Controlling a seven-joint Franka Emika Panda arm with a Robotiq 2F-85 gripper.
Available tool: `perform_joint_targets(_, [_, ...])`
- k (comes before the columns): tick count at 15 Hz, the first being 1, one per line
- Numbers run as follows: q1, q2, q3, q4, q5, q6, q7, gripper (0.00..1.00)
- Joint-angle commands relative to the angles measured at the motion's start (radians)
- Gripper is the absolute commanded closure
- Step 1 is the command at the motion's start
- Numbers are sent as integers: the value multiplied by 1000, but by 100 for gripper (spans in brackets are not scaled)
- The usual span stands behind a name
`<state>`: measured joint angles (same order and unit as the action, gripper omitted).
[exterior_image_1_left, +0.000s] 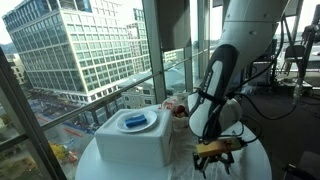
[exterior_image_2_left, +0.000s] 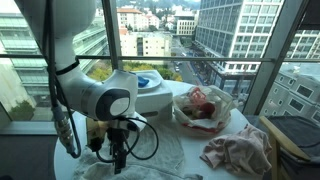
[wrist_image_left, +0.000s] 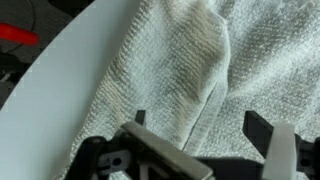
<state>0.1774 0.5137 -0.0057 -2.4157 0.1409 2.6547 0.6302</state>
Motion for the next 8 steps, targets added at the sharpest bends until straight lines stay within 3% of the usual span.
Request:
perform_joint_targets(1, [-7, 25, -4, 2, 21, 8, -35, 0])
perform_joint_targets(4, [-7, 46, -8, 9, 21, 6, -42, 0])
perform_joint_targets(5, [-8, 45, -6, 4, 25, 7, -45, 17])
perform_joint_targets(8, [-2, 35, -10, -9, 21, 14, -47, 44])
